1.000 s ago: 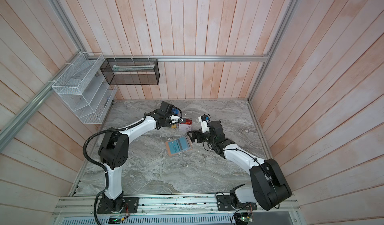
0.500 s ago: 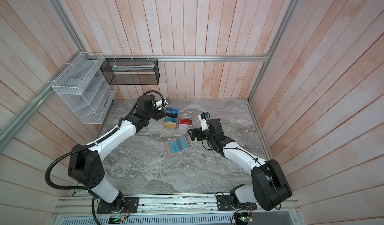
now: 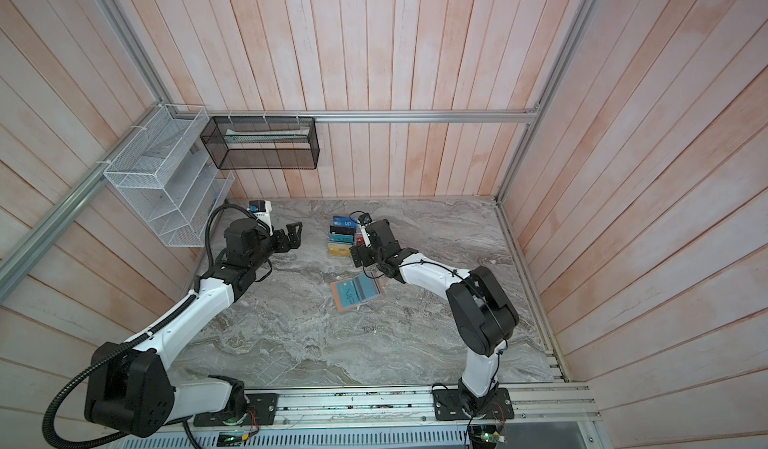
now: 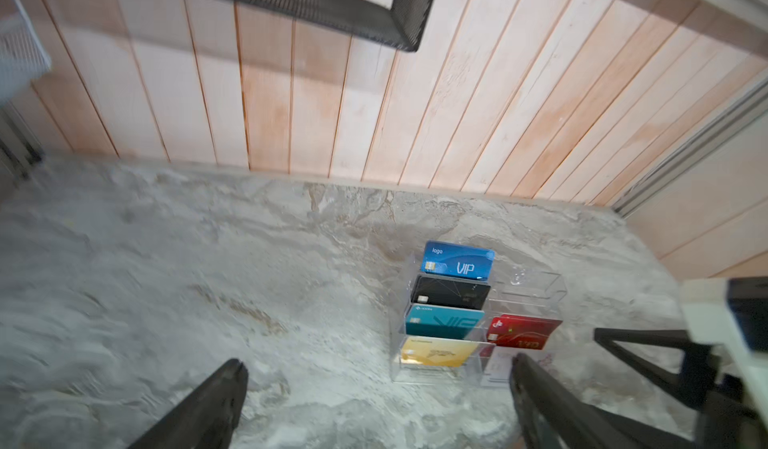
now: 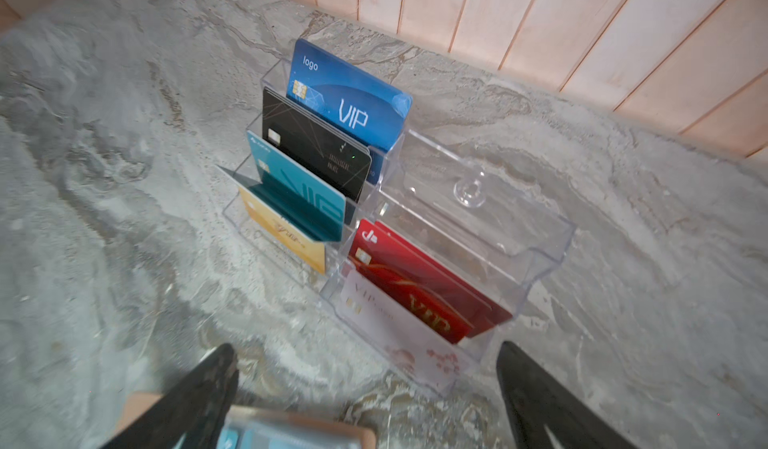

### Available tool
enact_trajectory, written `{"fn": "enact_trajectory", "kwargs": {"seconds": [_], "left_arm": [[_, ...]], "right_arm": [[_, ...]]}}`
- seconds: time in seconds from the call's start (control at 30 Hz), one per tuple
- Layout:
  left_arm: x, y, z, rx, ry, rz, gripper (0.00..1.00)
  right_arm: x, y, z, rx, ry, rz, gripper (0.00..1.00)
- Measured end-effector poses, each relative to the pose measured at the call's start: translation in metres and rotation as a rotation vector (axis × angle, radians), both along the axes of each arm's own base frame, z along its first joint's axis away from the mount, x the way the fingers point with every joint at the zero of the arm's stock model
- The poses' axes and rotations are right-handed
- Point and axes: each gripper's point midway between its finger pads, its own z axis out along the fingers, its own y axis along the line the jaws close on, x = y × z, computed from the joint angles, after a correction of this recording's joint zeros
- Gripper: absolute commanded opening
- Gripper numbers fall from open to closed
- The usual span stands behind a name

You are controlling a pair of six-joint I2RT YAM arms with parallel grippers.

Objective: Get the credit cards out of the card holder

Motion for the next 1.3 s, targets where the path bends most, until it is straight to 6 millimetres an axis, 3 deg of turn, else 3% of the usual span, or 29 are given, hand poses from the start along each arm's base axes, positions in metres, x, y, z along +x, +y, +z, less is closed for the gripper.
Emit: {"fn": "enact_trajectory", "kwargs": {"seconds": [0.17,0.37,0.83,1.3], "left_arm": [[0.004,-0.009,-0.031,-0.307,0.144,0.009,1.0],[0.011,-0.028,-0.073,-0.53,0.325,-0.016,1.0],[0.003,-0.043,-0.069,-0.658,0.353,-0.088,1.0],[-0.008,-0.046,-0.082,-0.688,0.381,-0.108,1.0]], "right_arm": [[0.017,0.016,-0.012,-0.108,-0.046,-0.019,0.98],[0.029,0.021,-0.017,-0.179,-0.072,-0.047,0.98],[0.052,0.025,-0.027,-0.233,-0.079,-0.115,0.98],[0.064,0.023,-0.03,-0.225,-0.074,-0.181,0.98]]}}
